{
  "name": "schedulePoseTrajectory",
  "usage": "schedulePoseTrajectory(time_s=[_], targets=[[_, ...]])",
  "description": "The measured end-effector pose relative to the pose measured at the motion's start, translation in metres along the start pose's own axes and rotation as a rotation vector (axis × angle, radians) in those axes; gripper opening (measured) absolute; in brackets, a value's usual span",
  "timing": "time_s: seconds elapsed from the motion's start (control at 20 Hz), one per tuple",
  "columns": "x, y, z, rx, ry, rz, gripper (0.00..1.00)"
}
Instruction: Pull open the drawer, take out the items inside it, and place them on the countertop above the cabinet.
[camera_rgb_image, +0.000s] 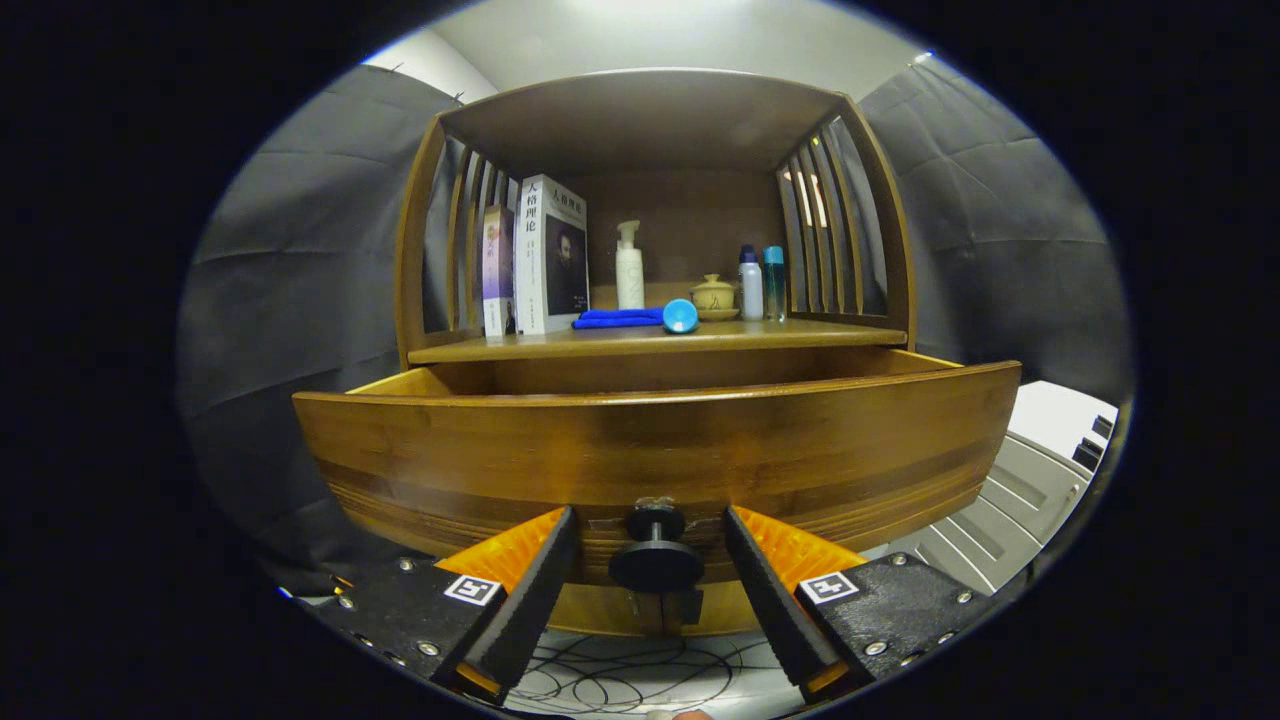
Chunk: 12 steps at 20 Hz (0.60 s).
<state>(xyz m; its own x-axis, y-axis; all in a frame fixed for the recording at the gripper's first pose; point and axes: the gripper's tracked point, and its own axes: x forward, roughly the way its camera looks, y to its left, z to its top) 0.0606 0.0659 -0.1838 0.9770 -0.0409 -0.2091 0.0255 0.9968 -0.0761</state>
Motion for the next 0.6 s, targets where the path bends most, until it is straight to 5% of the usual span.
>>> schedulePoseTrajectory(time_s=[0.6], targets=[[0.04,0.001,0.007,0.004,-0.001,-0.007,0.93]])
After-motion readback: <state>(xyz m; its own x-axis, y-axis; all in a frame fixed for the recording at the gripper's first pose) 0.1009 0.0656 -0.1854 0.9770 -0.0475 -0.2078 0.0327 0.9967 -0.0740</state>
